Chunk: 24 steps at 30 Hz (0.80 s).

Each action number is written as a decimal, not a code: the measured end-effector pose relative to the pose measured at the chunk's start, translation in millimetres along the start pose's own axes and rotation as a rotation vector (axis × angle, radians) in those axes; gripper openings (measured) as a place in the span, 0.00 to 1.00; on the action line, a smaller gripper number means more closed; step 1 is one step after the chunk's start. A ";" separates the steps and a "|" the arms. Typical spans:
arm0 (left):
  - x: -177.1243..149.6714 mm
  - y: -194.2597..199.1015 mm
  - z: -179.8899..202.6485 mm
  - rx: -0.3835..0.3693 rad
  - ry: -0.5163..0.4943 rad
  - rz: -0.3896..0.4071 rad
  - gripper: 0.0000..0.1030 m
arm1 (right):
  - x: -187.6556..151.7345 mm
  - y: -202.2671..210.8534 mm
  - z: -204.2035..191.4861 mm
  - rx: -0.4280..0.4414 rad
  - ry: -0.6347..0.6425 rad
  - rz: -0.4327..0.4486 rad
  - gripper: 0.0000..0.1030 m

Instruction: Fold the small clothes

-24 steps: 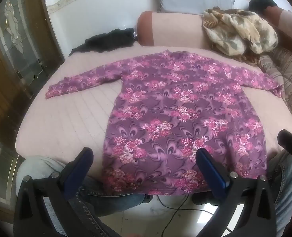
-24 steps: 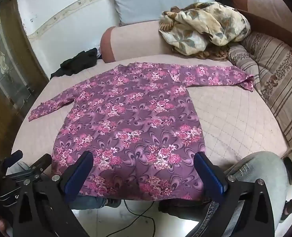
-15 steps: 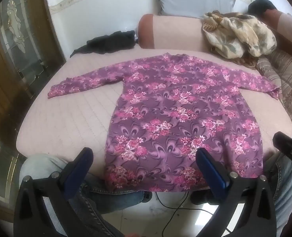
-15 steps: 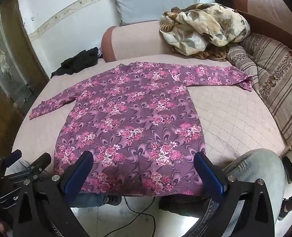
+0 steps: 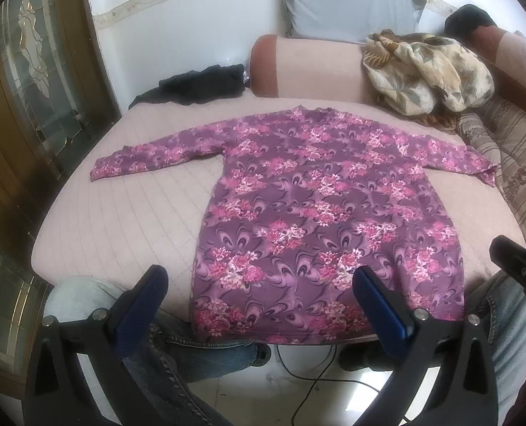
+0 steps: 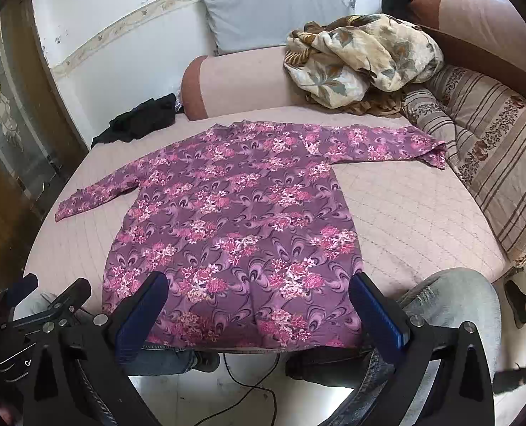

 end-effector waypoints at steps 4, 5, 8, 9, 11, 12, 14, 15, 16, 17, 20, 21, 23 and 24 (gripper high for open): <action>2.3 5.8 0.2 -0.002 0.001 0.009 1.00 | 0.9 4.7 1.5 -0.005 -0.005 0.011 1.00; 1.7 6.4 0.8 -0.001 0.000 0.010 1.00 | 1.1 5.6 1.3 -0.008 -0.005 0.012 1.00; 2.0 8.7 2.4 -0.002 -0.001 0.012 1.00 | 1.7 8.4 0.2 -0.008 0.000 0.016 1.00; 2.2 9.2 3.2 -0.002 -0.003 0.013 1.00 | 1.8 9.1 -0.1 -0.011 0.001 0.016 1.00; 1.7 9.9 4.1 -0.003 -0.007 0.015 1.00 | 1.7 10.4 0.1 -0.009 0.000 0.017 1.00; 1.6 10.5 5.0 -0.003 -0.008 0.017 1.00 | 2.3 10.9 0.4 -0.005 -0.002 0.019 1.00; 2.8 10.4 7.1 -0.006 -0.009 0.015 1.00 | 4.7 10.1 1.8 0.001 -0.004 0.018 1.00; 4.4 9.9 9.0 -0.010 -0.011 0.013 1.00 | 7.1 8.7 3.8 0.009 -0.007 0.016 1.00; 5.7 8.9 10.2 -0.014 -0.012 0.010 1.00 | 9.0 6.8 5.7 0.014 -0.015 0.012 1.00; 8.6 7.5 12.5 -0.019 -0.016 0.008 1.00 | 13.0 3.9 10.4 0.022 -0.028 0.007 0.99; 21.1 2.4 19.3 -0.044 -0.024 0.006 1.00 | 24.1 -6.6 27.1 0.031 -0.072 -0.006 0.99; 26.7 -0.3 21.6 -0.052 -0.025 0.004 1.00 | 28.4 -10.3 32.9 0.033 -0.086 -0.011 0.98; 38.0 -7.0 26.2 -0.066 -0.025 0.000 1.00 | 39.4 -17.3 46.0 0.040 -0.113 -0.019 0.98; 44.9 -11.7 29.8 -0.072 -0.027 -0.005 1.00 | 46.0 -20.9 53.1 0.040 -0.124 -0.018 0.98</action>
Point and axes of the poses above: each gripper's, at about its wrist camera, not at the fingertips, and y roughly against the way its jaws point, z to its right, x to its top, the point moved 5 cm from there along -y, roughly the way its jaws point, and after that the axes turned 6 degrees about -z, right-handed, at the moved point
